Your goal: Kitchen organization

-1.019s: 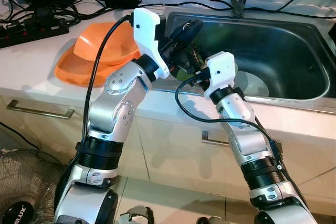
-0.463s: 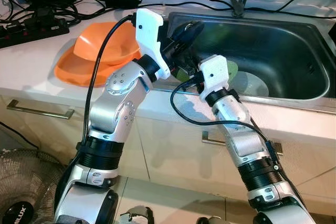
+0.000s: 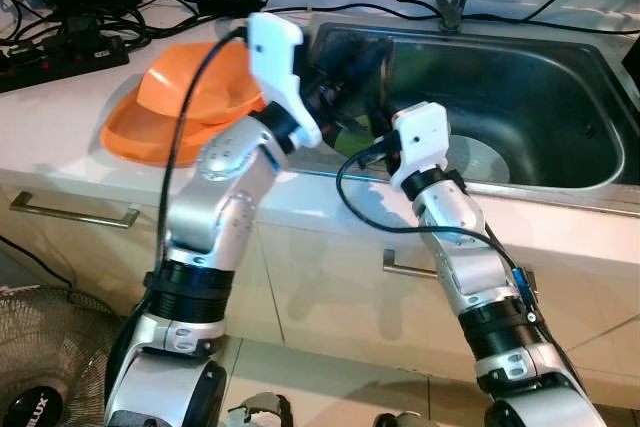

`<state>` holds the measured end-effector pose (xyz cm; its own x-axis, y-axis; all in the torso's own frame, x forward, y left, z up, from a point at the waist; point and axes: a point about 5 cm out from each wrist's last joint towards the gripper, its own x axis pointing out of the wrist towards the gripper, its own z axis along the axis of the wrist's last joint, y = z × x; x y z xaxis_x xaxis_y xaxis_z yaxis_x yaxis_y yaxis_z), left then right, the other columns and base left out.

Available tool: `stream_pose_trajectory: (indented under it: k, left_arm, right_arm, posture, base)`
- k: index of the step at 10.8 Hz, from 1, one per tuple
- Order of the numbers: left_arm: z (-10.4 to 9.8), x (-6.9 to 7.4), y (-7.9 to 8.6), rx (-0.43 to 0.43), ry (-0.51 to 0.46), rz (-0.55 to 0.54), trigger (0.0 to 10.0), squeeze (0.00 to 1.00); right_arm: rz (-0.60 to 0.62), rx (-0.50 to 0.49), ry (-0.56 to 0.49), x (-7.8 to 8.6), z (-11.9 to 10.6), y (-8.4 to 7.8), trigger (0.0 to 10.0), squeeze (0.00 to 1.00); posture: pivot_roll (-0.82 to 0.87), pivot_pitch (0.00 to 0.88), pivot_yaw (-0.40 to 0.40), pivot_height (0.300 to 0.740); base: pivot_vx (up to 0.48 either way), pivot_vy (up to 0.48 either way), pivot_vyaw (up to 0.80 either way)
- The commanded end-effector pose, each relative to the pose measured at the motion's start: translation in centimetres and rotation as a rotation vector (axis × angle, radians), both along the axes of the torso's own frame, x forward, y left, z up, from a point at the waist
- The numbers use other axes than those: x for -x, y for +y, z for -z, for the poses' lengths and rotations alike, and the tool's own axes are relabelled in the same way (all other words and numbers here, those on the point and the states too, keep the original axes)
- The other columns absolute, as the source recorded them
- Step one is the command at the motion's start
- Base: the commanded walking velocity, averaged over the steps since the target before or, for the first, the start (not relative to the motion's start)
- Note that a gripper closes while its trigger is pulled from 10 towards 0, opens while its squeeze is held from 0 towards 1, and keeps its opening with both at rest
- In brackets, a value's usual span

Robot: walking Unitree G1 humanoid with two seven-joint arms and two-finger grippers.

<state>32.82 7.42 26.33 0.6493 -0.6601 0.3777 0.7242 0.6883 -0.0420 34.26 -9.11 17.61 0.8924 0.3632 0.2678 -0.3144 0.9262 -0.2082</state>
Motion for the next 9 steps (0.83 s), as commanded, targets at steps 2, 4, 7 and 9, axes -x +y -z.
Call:
stream_pose_trajectory:
  k: [2, 4, 7, 9]
  left_arm:
    - [0.0, 0.3, 0.5, 0.026, 0.008, -0.004, 10.0, 1.0]
    - [1.4, 0.5, 1.3, -0.003, 0.041, -0.058, 10.0, 0.0]
    - [3.8, 1.0, 2.6, -0.061, 0.117, -0.15, 10.0, 0.0]
    - [6.2, 1.5, 2.6, -0.175, 0.194, -0.203, 10.0, 0.0]
  right_arm:
    - [0.069, -0.008, 0.007, -1.0, -0.4, -1.2, 0.0, 0.0]
    - [0.191, -0.046, 0.06, -2.9, -0.7, -2.9, 10.0, 0.0]
    - [0.253, -0.058, 0.109, -5.0, -1.5, -4.1, 10.0, 0.0]
    - [0.323, -0.072, 0.208, -6.3, -1.5, -5.2, 10.0, 0.0]
  posture:
    - [0.1, 0.066, 0.049, 0.74]
    - [0.1, 0.035, 0.053, 0.74]
    - [0.13, 0.016, 0.046, 0.74]
    - [0.15, 0.032, 0.035, 0.74]
  base:
    - [0.0, 0.0, 0.0]
    - [0.0, 0.0, 0.0]
    - [0.0, 0.0, 0.0]
    - [0.0, 0.0, 0.0]
